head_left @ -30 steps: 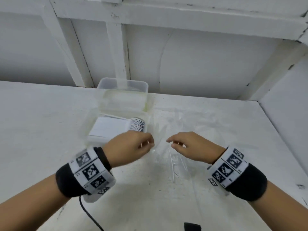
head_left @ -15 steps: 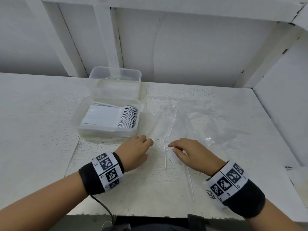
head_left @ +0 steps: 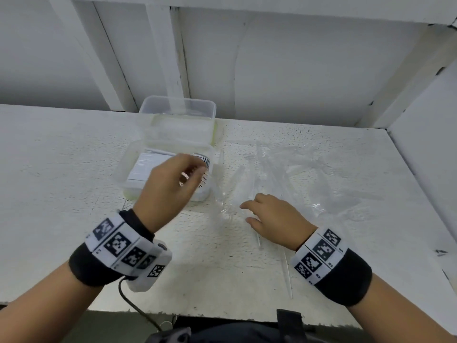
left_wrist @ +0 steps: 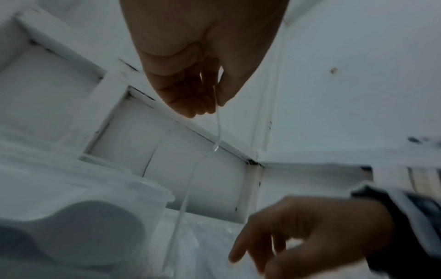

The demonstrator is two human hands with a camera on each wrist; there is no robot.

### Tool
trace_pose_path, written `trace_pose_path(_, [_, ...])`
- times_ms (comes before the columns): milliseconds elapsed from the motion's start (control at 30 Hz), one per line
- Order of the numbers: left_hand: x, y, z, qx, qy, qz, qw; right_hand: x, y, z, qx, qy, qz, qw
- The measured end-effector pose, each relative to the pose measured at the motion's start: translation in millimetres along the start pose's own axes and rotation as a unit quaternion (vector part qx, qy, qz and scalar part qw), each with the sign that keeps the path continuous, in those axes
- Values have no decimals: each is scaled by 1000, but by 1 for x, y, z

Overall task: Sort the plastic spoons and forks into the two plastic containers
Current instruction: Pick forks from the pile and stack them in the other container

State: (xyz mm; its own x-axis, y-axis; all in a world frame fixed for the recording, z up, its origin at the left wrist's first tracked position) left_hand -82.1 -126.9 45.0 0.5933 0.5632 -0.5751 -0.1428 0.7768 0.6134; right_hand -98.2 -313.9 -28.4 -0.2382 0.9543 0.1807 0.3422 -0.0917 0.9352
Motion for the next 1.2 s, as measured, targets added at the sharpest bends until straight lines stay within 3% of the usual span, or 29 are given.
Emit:
trace_pose_path(67, [11,12,7,-61,90,-72,991,5,1,9,-4,-13,-38,999])
trace_pose_path(167, [29,14,12,-126,192,-210,950,12,-4,22,12,-32,-103,994])
trace_pose_path(367, [28,8,15,-178,234,-358,886,18,-6,31,-32,-17,-94,995])
trace_pose_path(433, [25,5,15,-182,236,-362,883,17,-7,30,-33,-11,-64,997])
trace_pose_path(567, [22,-4,11,-169,231,-298,911,16,-3,27,-59,0,9,998])
trace_pose_path(667, [18,-13,6,-127,236,-365,892,12,9,21,-84,-5,190,978])
trace_pose_path(733, [14,-18,5,-87,229,-419,874,6,23,15,-116,-19,349,930])
trace_pose_path(800, [11,-21,2,-53,212,-446,868,2,37,8,-140,-24,492,859])
trace_pose_path(867, [7,-23,-2,-24,196,-405,893,0,51,0,-172,-21,579,797])
trace_pose_path(967, [1,-27,-6,7,154,-288,945,-4,68,-11,-243,-5,635,733])
trace_pose_path(1033, [1,-34,-7,55,134,-196,970,-8,73,-15,-286,-2,638,715])
trace_pose_path(1100, [4,-45,-11,145,109,-89,979,-14,71,-15,-297,-24,629,718])
trace_pose_path(1200, [4,-67,-25,314,57,50,946,-20,58,-10,-239,-52,594,766])
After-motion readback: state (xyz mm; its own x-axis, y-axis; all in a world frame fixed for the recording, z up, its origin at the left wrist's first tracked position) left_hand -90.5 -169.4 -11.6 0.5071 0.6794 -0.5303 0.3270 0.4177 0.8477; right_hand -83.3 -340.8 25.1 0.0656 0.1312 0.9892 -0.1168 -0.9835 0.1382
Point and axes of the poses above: each hand's wrist, its own z-axis towards the middle knuckle, its own y-axis out of the back of the hand, x = y × z, the point moved 5 cm from there along z, towards the middle knuckle, and after that the axes turned 10 degrees about -y, right-handed, at the moved point
